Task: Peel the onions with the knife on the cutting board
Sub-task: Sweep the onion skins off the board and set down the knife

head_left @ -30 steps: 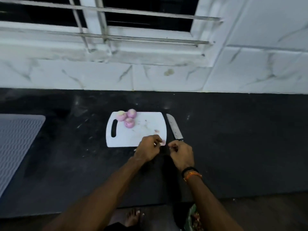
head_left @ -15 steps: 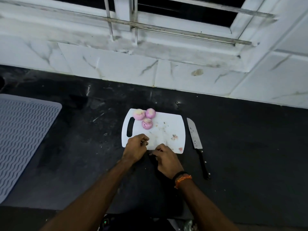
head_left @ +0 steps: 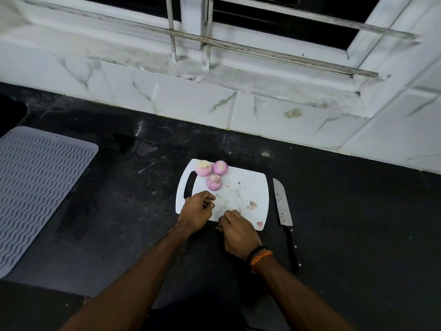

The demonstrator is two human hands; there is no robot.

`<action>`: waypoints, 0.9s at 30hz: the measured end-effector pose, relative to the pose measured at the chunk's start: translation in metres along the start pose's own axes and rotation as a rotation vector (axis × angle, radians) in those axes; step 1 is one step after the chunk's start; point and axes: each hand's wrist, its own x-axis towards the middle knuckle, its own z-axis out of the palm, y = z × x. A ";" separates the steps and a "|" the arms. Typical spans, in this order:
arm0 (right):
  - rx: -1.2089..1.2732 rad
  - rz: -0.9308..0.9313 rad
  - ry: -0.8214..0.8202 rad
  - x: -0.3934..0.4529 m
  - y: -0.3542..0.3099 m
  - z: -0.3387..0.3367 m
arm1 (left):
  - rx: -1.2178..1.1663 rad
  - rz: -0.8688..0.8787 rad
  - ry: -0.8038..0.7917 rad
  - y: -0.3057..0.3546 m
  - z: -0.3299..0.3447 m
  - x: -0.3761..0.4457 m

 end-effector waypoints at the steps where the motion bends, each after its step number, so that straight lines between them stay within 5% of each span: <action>1: 0.021 0.032 -0.002 0.000 0.000 -0.002 | 0.003 -0.002 0.004 0.000 0.000 0.000; 7: 0.195 0.394 0.139 0.008 0.028 -0.017 | 0.057 0.008 0.032 -0.001 0.001 0.002; 14: 0.282 0.441 0.237 -0.003 0.023 -0.015 | 0.202 0.180 0.081 0.000 0.020 -0.006; 27: 0.537 0.598 0.138 0.024 0.039 -0.018 | 0.299 0.305 0.062 0.016 0.043 0.003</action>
